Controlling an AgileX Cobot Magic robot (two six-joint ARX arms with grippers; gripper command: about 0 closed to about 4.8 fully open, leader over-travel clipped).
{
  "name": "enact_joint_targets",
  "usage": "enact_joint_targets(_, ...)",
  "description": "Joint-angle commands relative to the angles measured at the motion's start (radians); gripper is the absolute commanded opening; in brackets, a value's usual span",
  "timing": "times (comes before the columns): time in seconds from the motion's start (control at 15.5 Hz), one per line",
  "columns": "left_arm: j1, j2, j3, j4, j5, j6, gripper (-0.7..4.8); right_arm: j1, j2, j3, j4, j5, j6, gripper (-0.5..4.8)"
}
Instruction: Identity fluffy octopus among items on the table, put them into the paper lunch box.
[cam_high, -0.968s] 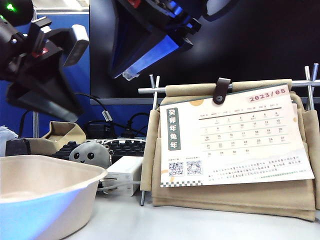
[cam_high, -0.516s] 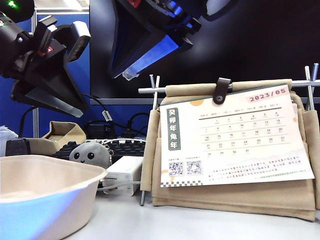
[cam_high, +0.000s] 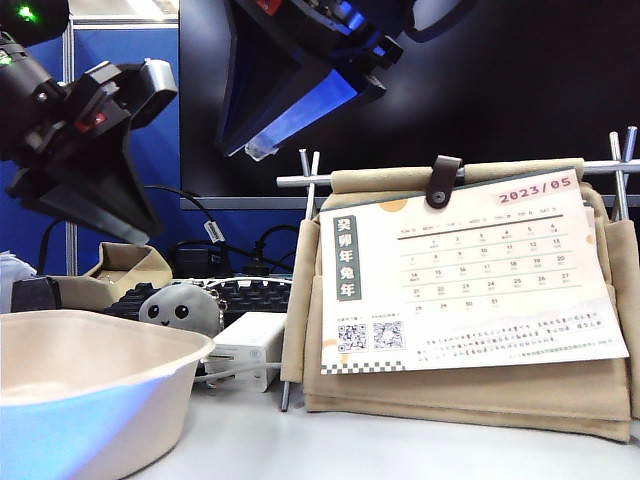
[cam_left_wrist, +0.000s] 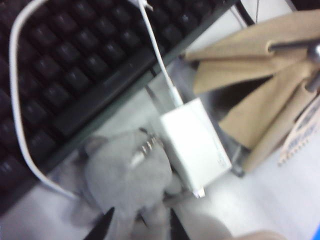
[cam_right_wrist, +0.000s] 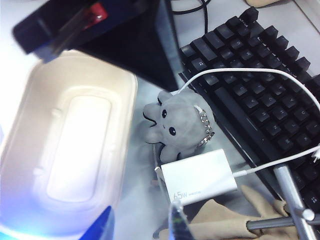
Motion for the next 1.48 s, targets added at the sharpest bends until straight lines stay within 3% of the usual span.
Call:
enact_joint_targets(0.06, 0.0, -0.003, 0.002, 0.026, 0.004, -0.002, 1.34, 0.002, -0.003, 0.005, 0.015, -0.002, 0.002, 1.48)
enact_joint_targets(0.19, 0.0, -0.003, 0.002, 0.025, -0.004, -0.002, 1.64, 0.002, -0.003, 0.005, 0.015, -0.002, 0.002, 1.48)
enact_joint_targets(0.32, 0.0, -0.003, 0.002, 0.029, -0.004, -0.002, 2.85, 0.002, -0.003, 0.005, 0.015, -0.003, 0.002, 1.48)
enact_joint_targets(0.77, 0.0, 0.114, -0.002, 0.035, 0.008, -0.01, 2.89, 0.002, -0.003, 0.005, 0.019, -0.003, 0.003, 1.48)
enact_joint_targets(0.97, 0.0, 0.135, -0.001, 0.065, 0.016, -0.064, 2.96, 0.002, -0.003, 0.005, 0.019, -0.003, 0.006, 1.48)
enact_joint_targets(1.1, 0.0, 0.135, -0.001, 0.11, 0.031, -0.116, 4.22, 0.002, -0.003, 0.005, 0.024, -0.002, 0.006, 1.48)
enact_joint_targets(1.36, -0.001, 0.146, -0.002, 0.126, 0.031, -0.116, 4.79, 0.002, -0.003, 0.005, 0.024, -0.003, 0.01, 1.48)
enact_joint_targets(1.48, -0.001, 0.157, -0.002, 0.126, 0.031, -0.138, 4.79, 0.002, -0.003, 0.005, 0.026, -0.003, 0.01, 1.48)
